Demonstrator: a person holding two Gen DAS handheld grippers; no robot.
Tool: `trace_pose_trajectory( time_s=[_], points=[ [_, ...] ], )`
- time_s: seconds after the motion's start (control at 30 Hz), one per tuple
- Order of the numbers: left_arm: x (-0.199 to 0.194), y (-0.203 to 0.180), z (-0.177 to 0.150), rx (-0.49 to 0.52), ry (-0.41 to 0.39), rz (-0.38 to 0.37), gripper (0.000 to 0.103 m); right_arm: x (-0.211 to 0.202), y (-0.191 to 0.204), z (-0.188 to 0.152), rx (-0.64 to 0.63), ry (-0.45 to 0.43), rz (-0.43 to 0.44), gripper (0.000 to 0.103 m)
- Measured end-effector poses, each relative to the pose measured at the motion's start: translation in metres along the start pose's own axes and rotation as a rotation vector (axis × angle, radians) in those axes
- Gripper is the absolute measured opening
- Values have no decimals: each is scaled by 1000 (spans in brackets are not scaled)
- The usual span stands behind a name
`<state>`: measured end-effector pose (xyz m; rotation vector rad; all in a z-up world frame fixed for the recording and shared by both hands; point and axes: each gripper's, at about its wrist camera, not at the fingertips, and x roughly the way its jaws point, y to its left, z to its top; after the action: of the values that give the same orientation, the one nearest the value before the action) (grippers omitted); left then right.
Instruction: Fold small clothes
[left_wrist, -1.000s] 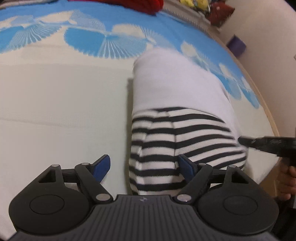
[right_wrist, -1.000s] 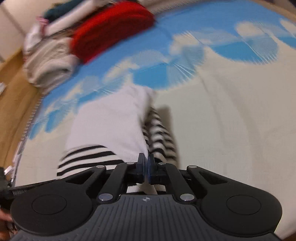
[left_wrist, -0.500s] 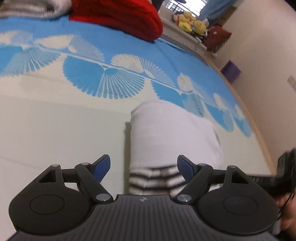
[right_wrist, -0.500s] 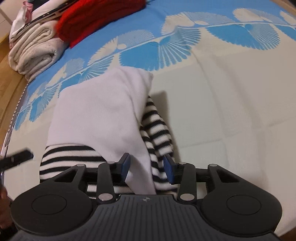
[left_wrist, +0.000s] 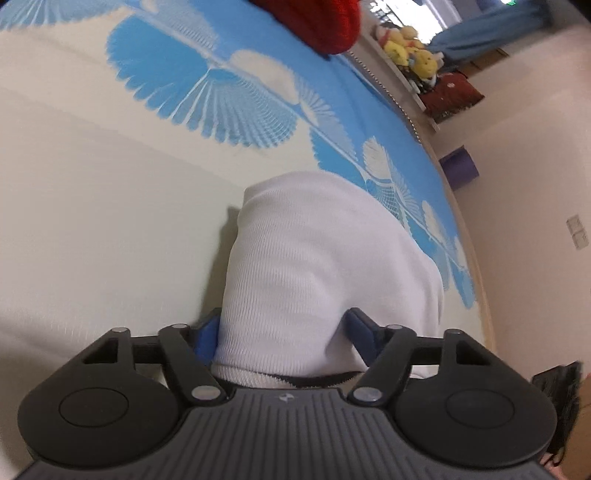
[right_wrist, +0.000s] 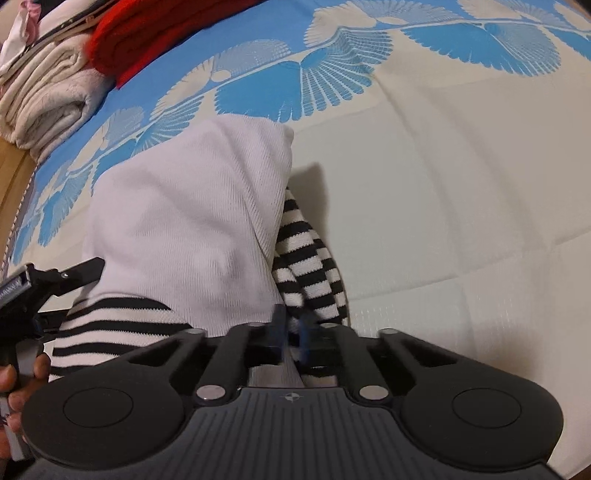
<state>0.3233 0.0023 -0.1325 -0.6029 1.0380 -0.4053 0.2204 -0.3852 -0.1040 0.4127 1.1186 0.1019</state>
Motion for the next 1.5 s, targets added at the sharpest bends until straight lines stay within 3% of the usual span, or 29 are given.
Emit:
trace_pose_trajectory(
  time_s=[0.07, 0.17, 0.27, 0.33, 0.47, 0.53, 0.7, 0.8, 0.93, 1.0, 1.1, 1.17, 1.27, 1.33, 1.37, 1.5],
  points=[
    [-4, -7, 0, 40, -23, 16, 48, -2, 3, 0, -21, -26, 2, 1],
    [-21, -25, 10, 133, -92, 29, 41, -3, 13, 2, -43, -60, 17, 1],
    [-45, -40, 29, 226, -191, 67, 41, -3, 26, 10, -41, -98, 48, 1],
    [-62, -38, 43, 230, -248, 86, 43, -5, 38, 18, -43, -145, 82, 1],
    [-92, -21, 70, 186, -345, 191, 61, 0, 67, 37, -40, -222, 121, 0],
    [-100, -18, 70, 196, -304, 236, 64, 9, 78, 42, -44, -210, 95, 0],
    [-72, -8, 38, 264, -46, 368, 63, 31, 82, 51, -37, -159, -40, 0],
    [-75, -3, 29, 211, -101, 359, 63, 31, 80, 49, -6, -163, -32, 0],
    [-96, -4, 27, 186, -146, 318, 63, 13, 87, 47, 1, -251, 86, 6],
    [-106, -6, 30, 183, -149, 323, 63, 9, 92, 47, -15, -272, 133, 16],
    [-121, -15, 37, 180, -115, 288, 63, 19, 98, 46, -19, -204, 203, 31],
    [-134, -27, 41, 229, -103, 295, 63, 34, 104, 45, -28, -123, 215, 33],
    [-145, -37, 38, 294, -97, 313, 65, 51, 114, 38, -65, -51, 173, 33],
    [-146, -36, 35, 321, -90, 319, 67, 50, 119, 33, -92, -63, 147, 27],
    [-145, -33, 33, 326, -94, 316, 67, 47, 120, 31, -97, -73, 158, 2],
    [-125, -10, 22, 263, -79, 282, 67, 5, 118, 29, -107, -207, 255, 1]
  ],
)
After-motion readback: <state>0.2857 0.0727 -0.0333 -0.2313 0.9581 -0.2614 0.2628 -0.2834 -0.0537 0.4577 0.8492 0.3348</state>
